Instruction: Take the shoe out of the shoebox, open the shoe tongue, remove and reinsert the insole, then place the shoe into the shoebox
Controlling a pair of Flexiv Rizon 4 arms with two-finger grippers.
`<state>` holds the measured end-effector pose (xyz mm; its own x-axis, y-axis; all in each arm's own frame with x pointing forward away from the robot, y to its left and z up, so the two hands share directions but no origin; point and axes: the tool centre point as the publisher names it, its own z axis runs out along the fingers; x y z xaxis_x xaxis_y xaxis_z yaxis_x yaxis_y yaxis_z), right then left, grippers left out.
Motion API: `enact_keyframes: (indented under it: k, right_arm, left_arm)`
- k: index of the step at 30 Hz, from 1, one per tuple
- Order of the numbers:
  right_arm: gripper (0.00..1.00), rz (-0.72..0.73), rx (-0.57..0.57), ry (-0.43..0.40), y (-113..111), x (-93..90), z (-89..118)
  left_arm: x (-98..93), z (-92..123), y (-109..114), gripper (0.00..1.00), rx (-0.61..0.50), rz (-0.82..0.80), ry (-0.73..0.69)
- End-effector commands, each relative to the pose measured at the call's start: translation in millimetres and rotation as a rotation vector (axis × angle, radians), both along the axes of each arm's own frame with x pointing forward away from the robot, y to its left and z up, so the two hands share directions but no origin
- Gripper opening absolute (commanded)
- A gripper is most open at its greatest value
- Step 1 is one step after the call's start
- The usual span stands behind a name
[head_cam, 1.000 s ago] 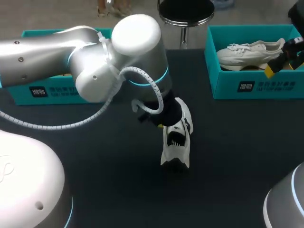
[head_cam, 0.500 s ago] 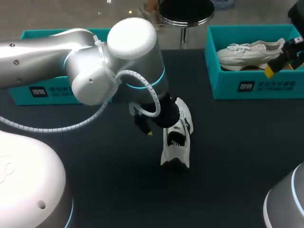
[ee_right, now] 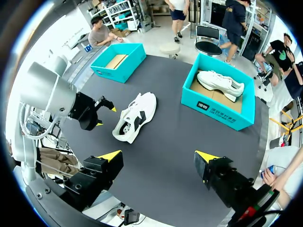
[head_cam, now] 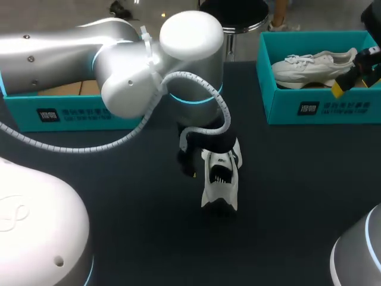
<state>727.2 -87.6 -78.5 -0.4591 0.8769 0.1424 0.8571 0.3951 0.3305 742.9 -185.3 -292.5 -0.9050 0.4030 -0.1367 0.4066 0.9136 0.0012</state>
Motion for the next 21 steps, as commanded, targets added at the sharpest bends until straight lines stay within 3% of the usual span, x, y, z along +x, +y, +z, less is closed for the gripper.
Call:
enact_keyframes:
  k: [1, 9, 21]
  right_arm:
    - [1.00, 0.001, -0.002, 0.005, 0, 2.3, 0]
    - [1.00, 0.001, -0.002, 0.005, 0, 2.3, 0]
    - [1.00, 0.001, -0.002, 0.005, 0, 2.3, 0]
  left_arm:
    - [-14.9, -1, 6, 1.00, -0.051, 0.027, -0.020]
    - [-38.2, -6, -1, 1.00, -0.026, 0.091, 0.055]
    - [-59.7, -29, -35, 1.00, 0.039, 0.147, 0.063]
